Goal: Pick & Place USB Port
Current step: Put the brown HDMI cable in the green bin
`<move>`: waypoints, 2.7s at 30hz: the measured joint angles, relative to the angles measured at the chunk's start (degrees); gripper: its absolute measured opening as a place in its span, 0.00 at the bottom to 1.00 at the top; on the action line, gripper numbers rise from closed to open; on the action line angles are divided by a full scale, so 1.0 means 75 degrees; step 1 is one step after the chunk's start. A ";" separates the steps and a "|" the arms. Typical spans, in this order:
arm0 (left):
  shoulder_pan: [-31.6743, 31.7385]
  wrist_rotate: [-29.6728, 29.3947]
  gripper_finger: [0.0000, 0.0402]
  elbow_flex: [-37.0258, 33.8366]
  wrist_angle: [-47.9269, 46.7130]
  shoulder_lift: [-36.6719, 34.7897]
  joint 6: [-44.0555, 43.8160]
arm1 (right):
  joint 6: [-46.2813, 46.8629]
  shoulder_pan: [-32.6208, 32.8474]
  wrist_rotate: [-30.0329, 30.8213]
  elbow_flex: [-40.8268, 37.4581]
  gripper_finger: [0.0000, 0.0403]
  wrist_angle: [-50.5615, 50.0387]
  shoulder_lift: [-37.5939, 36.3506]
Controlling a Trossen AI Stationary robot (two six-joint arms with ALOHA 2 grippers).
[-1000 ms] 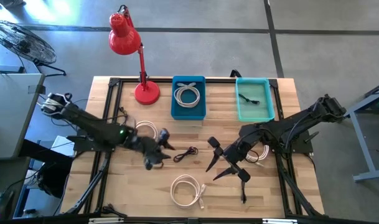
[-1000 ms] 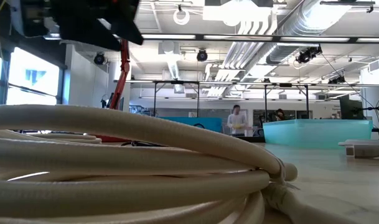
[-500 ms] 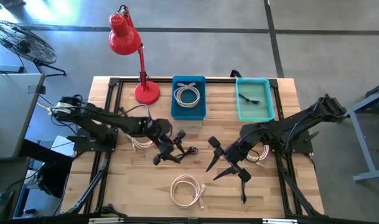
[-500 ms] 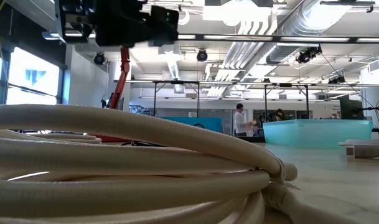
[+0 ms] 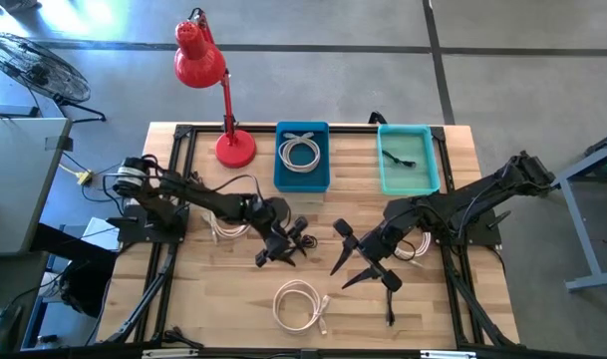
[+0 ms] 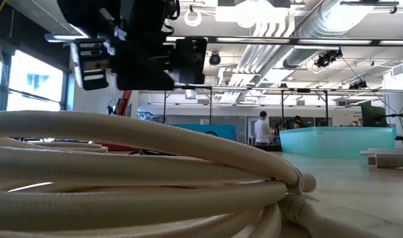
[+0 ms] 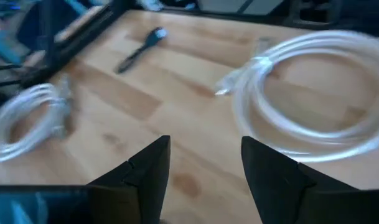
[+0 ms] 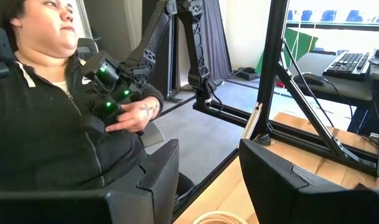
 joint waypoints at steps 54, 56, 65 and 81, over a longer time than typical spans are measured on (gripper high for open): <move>-0.0133 -0.0427 0.48 -0.0011 -0.0111 0.0112 -0.0373 | 0.7691 0.0705 0.4957 0.0006 0.40 -1.0126 -0.2160; -0.0133 -0.0484 0.48 -0.0011 -0.0111 0.0112 -0.0374 | 0.8082 0.0705 0.4904 0.0006 0.40 -1.0207 -0.2096; -0.0133 -0.0484 0.48 -0.0013 -0.0169 0.0109 -0.0384 | 0.9922 0.0705 0.4015 -0.0001 0.40 -1.1046 -0.0929; -0.0134 -0.0425 0.48 -0.0013 -0.0282 0.0109 -0.0385 | 0.9585 0.0711 0.3037 -0.0003 0.40 -1.0802 0.1410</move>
